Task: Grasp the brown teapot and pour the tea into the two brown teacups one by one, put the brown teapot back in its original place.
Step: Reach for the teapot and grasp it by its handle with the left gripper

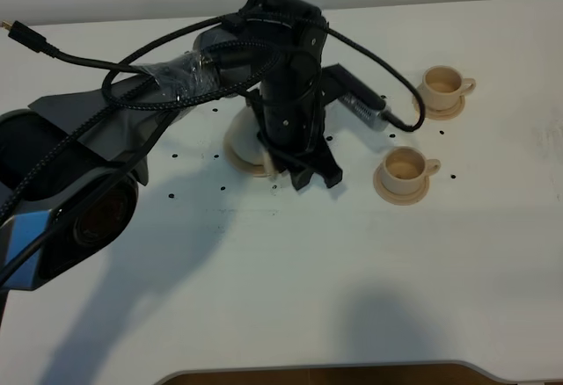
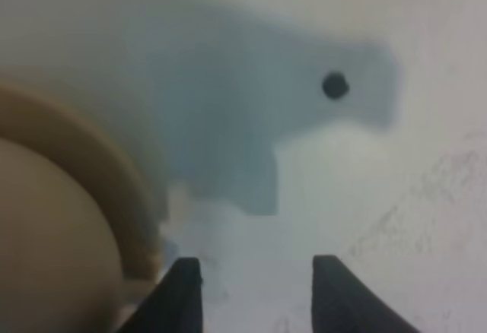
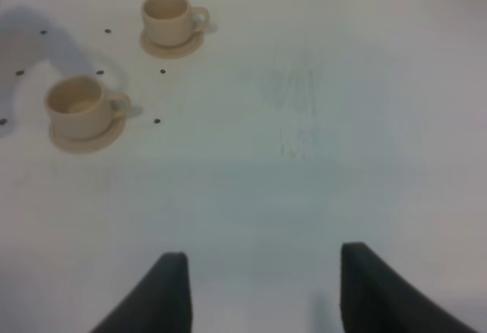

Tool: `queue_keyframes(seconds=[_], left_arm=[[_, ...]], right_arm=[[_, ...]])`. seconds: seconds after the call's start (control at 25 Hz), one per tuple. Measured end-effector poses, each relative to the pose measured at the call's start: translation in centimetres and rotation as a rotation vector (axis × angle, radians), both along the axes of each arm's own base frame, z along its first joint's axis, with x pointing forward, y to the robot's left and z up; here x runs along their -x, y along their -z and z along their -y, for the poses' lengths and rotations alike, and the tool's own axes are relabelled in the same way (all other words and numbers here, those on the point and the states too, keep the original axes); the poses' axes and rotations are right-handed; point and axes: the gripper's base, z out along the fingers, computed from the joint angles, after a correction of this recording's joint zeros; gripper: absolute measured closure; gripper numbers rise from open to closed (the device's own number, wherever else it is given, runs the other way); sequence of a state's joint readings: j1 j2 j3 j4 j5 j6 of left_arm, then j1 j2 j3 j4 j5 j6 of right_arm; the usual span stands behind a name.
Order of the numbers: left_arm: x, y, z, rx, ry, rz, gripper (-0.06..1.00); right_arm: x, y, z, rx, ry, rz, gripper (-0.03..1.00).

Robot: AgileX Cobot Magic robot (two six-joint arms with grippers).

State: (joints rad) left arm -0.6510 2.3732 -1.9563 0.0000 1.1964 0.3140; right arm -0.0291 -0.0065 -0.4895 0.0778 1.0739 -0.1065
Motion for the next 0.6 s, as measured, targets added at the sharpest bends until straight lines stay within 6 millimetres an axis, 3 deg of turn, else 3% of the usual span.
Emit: queue_keyframes(seconds=[0.2, 0.6], left_arm=[[0.5, 0.1, -0.5, -0.02, -0.001, -0.015, 0.58], [1.4, -2.6, -0.5, 0.053, -0.037, -0.015, 0.58]], right_arm=[[0.0, 0.0, 0.0, 0.0, 0.0, 0.0, 0.53], [0.0, 0.0, 0.0, 0.002, -0.001, 0.0, 0.53]])
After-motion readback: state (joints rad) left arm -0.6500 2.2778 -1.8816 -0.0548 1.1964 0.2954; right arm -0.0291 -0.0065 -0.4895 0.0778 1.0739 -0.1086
